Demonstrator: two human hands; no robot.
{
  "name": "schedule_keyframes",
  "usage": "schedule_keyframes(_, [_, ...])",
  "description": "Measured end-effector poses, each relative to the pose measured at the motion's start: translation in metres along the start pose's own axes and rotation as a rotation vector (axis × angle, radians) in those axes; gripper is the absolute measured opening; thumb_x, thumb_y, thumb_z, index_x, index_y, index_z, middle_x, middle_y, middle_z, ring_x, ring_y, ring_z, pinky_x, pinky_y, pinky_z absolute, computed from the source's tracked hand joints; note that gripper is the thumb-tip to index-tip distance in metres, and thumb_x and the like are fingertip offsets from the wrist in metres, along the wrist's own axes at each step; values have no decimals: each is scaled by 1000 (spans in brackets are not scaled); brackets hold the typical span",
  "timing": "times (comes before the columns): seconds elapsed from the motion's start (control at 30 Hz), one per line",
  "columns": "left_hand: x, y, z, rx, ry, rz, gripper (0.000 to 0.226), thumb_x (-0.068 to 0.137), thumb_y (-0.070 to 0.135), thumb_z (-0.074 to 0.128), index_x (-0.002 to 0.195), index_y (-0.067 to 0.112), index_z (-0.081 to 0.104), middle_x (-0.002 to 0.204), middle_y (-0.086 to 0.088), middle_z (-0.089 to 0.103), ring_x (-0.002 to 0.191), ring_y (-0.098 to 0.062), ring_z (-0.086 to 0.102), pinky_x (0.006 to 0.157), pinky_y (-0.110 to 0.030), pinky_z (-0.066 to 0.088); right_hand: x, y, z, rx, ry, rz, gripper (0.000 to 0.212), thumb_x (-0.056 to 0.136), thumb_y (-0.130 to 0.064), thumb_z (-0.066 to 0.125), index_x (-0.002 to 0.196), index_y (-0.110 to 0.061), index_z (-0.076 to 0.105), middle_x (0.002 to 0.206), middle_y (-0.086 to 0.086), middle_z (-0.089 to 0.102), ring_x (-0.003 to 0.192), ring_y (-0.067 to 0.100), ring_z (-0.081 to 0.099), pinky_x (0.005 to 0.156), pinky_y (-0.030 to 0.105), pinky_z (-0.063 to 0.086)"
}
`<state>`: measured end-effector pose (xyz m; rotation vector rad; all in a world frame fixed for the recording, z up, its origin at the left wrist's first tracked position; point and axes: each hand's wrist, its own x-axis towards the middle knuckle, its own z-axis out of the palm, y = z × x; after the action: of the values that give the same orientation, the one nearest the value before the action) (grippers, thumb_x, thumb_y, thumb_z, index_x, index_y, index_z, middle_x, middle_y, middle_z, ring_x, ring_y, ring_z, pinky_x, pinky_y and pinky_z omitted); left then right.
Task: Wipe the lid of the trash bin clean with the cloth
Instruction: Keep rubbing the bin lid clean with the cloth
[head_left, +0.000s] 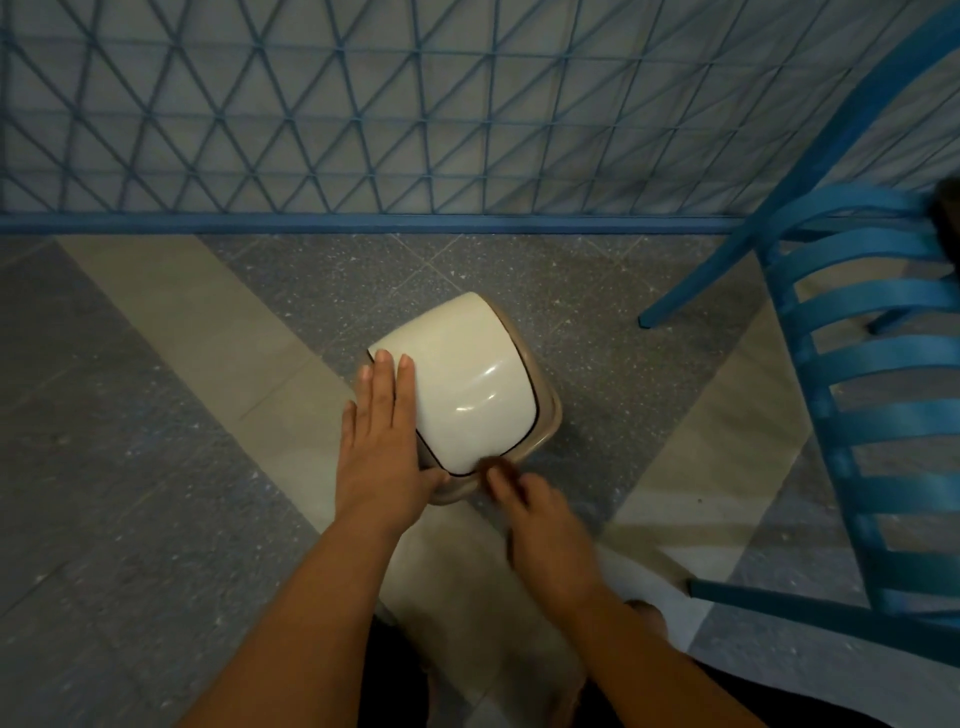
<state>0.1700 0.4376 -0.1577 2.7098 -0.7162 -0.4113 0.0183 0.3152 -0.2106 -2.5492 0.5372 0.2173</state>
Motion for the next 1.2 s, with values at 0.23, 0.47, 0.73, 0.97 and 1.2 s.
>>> schedule_keyframes(0.23, [2,2,1,-54,4,-8,135,64,36,83,141,30,-27,149,8,-34,142,-17,-26,118,-39,2,11,-12,-9,-24,6,232,77,91,-10,48,150,-33,4,137,7,30,119,25,37,95,35,40])
schedule_keyframes(0.47, [2,2,1,-47,12,4,134,65,36,82,142,31,-27,150,9,-32,142,-16,-25,118,-37,1,20,9,-25,-228,-38,45,71,91,-12,45,148,-37,12,131,8,37,114,26,41,91,36,42])
schedule_keyframes(0.73, [6,2,-1,-9,-2,3,134,58,61,75,148,27,-19,157,4,-22,144,-17,-21,117,-43,-3,7,-27,0,2,-165,-4,77,89,-10,49,151,-31,7,141,5,28,122,26,36,98,35,42])
schedule_keyframes(0.97, [7,-1,-3,56,-17,19,132,61,56,75,146,30,-21,157,5,-22,144,-17,-20,115,-45,-5,33,-52,-34,775,-238,431,38,92,-6,43,122,-18,62,119,-1,59,111,18,55,95,24,43])
schedule_keyframes(1.2, [7,-2,-8,90,-33,28,131,66,23,81,146,27,-23,157,4,-24,143,-16,-23,118,-45,-5,59,-71,-66,1760,-429,697,43,82,-14,69,123,-5,59,115,19,68,102,32,67,79,43,57])
